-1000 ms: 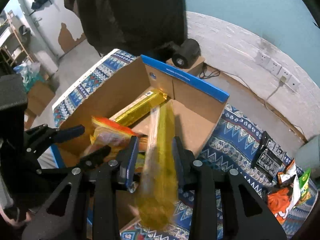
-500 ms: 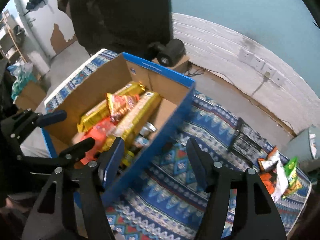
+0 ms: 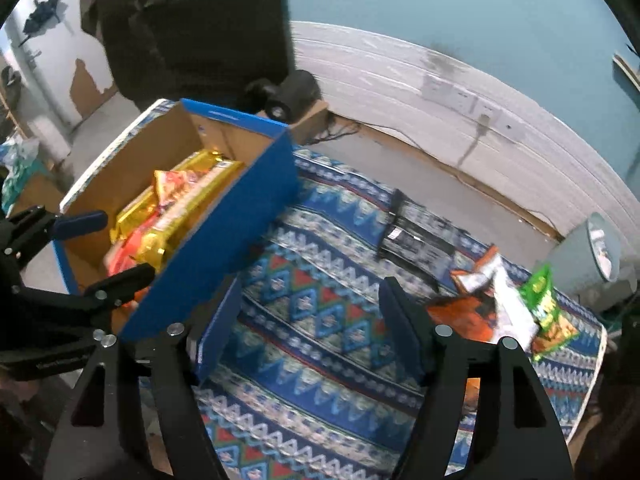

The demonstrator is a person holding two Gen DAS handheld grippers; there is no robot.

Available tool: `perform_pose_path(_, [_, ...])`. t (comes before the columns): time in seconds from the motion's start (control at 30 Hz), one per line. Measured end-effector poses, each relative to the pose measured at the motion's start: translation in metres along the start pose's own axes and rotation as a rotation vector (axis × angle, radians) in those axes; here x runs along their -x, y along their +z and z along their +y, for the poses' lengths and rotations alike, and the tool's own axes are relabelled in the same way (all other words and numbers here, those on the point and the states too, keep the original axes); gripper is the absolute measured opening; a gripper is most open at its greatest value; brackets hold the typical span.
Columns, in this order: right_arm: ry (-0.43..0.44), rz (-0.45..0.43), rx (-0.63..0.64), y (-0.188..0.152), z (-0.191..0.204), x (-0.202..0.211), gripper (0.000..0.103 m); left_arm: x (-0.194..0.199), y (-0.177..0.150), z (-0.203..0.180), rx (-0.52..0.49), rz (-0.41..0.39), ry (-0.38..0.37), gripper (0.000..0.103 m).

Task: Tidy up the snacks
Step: 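Move both tools back to the remaining snack packets, then grasp the orange bag with the left tool while the right tool grasps the green peanut bag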

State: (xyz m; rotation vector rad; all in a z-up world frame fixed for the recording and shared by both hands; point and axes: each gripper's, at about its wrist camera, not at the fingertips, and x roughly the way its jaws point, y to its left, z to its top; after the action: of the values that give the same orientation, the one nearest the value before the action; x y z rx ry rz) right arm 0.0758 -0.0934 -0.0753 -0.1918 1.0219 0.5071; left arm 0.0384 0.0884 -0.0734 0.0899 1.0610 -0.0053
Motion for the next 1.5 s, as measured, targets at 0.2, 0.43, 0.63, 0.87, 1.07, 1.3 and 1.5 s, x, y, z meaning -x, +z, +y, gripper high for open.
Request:
perform_pose_path(0.2, [-0.038,0.003,-0.051,-0.018,-0.038,0.009,0.075,0.003,0.01,-0.029,-0.046,-0.009,-0.011,0.075])
perform_pose_path(0.43, [-0.086,0.005,-0.097,-0.04,-0.079,0.022,0.075,0.005,0.019,-0.071,-0.132,-0.016,-0.02,0.078])
perform_pose_path(0.63, [-0.131,0.017,-0.105,-0.053,-0.116,0.036,0.075,0.001,0.033,-0.107,-0.197,0.014,-0.041,0.078])
perform_pose_path(0.87, [-0.191,0.047,-0.076,-0.045,-0.163,0.048,0.078,0.003,0.061,-0.146,-0.343,0.016,-0.024,0.082])
perform_pose_path(1.07, [-0.207,0.089,-0.055,-0.04,-0.199,0.03,0.078,-0.014,0.077,-0.162,-0.408,0.001,0.013,0.084])
perform_pose_path(1.3, [-0.236,0.163,-0.068,-0.06,-0.212,-0.02,0.078,-0.048,0.075,-0.173,-0.318,0.049,-0.072,0.084])
perform_pose_path(1.5, [-0.241,0.213,-0.061,-0.076,-0.206,-0.046,0.078,-0.074,0.061,-0.181,-0.261,0.118,-0.115,0.084])
